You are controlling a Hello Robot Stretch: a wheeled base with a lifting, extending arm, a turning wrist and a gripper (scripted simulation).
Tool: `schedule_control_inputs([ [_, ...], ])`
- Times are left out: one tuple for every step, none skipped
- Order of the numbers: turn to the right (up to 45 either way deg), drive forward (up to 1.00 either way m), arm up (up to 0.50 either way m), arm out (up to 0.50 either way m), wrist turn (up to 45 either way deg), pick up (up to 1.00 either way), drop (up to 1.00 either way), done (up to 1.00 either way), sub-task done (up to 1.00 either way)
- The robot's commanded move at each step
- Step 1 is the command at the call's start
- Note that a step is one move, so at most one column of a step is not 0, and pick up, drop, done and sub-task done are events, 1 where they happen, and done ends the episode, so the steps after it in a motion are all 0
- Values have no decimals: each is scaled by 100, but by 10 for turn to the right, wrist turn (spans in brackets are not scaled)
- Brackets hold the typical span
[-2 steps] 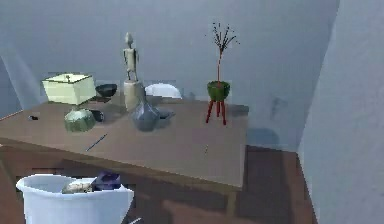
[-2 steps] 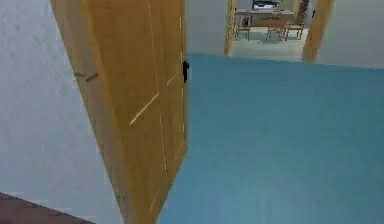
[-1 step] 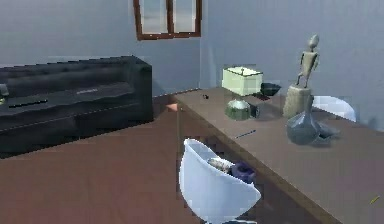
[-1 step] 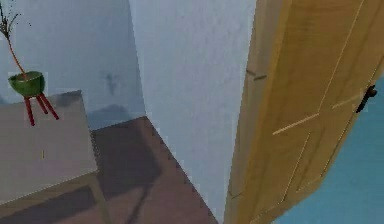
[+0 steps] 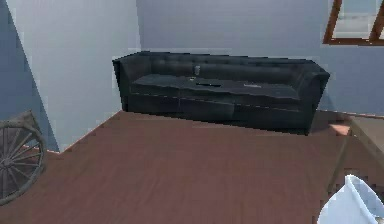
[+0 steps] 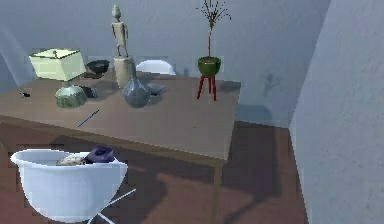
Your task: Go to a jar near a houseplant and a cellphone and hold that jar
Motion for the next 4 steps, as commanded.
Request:
schedule_control_inputs([
  [-90,0,0,0,0,0,0,0,0],
  [0,40,0,0,0,0,0,0,0],
  [210,0,0,0,0,0,0,0,0],
  [0,85,0,0,0,0,0,0,0],
])
